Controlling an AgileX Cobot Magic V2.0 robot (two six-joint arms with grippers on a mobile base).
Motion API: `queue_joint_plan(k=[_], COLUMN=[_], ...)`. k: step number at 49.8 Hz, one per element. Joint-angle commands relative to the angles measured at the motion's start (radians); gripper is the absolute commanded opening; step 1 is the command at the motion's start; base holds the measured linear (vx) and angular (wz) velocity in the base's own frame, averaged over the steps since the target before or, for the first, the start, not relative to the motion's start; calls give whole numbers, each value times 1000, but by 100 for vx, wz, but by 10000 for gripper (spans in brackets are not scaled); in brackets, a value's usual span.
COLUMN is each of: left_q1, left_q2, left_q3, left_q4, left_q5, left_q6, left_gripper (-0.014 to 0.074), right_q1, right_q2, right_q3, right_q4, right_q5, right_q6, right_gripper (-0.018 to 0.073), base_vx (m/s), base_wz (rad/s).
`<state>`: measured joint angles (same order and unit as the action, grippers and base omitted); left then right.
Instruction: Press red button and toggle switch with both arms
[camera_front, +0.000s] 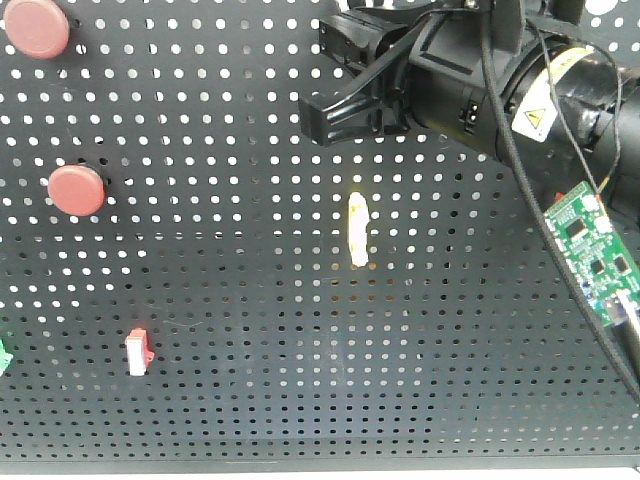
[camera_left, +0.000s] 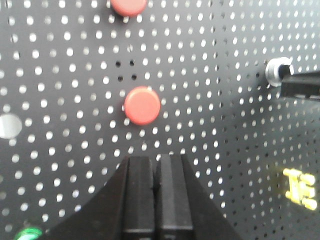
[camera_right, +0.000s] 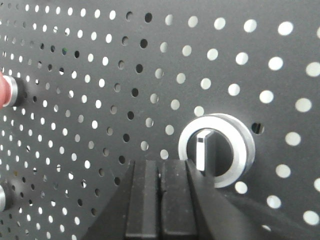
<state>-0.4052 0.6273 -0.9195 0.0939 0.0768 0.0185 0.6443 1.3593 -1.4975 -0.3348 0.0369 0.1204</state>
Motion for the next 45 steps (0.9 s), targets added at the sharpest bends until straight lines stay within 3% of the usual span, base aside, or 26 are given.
queue_joint_plan(k=[1, 20, 32, 45], left_q1=[-3, -3, -3, -3], left_q2=[4, 4, 5, 4], left_q3=[-22, -22, -22, -22], left_q4=[-2, -2, -2, -3], left_q5=[-89, -89, -94, -88], left_q6=[0, 0, 0, -2], left_gripper=[0, 0, 0, 0], right_q1=[-22, -106, 19, 20], right_q2=[-40, -99, -187, -345], right_q3=[-36, -34, 41, 225], right_q4=[-9, -20, -16, -24], right_q5=[-52, -10, 132, 26], right_q6=[-8, -31, -32, -33], right_gripper=[-3, -3, -3, -3], base_vx=[0, 0, 0, 0], base_wz=[0, 0, 0, 0])
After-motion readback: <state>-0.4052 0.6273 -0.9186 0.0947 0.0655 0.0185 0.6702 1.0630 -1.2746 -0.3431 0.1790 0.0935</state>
